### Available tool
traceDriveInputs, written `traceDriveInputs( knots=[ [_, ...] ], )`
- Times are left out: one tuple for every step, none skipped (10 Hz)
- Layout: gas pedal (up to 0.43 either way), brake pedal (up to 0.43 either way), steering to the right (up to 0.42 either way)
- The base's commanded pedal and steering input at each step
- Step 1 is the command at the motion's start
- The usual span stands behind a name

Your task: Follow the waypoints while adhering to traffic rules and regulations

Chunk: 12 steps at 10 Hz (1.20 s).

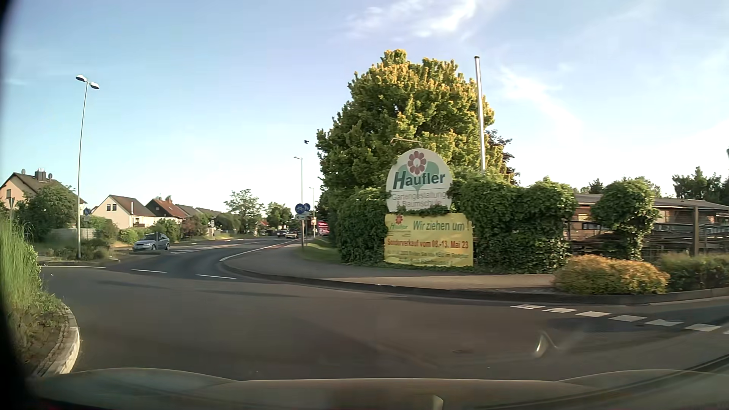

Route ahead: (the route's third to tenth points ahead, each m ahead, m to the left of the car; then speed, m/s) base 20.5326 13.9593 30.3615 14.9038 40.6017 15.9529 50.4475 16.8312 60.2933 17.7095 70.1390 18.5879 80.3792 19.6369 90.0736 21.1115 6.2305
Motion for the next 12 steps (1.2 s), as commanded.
traceDriveInputs(
  knots=[
    [0.087, 0.03, -0.276],
    [0.087, 0.03, -0.277],
    [0.087, 0.03, -0.275],
    [0.087, 0.03, -0.269],
    [0.087, 0.03, -0.264],
    [0.087, 0.024, -0.262],
    [0.087, 0.03, -0.251],
    [0.087, 0.03, -0.231],
    [0.087, 0.03, -0.212],
    [0.087, 0.03, -0.196],
    [0.087, 0.03, -0.184],
    [0.087, 0.03, -0.178]
  ],
)
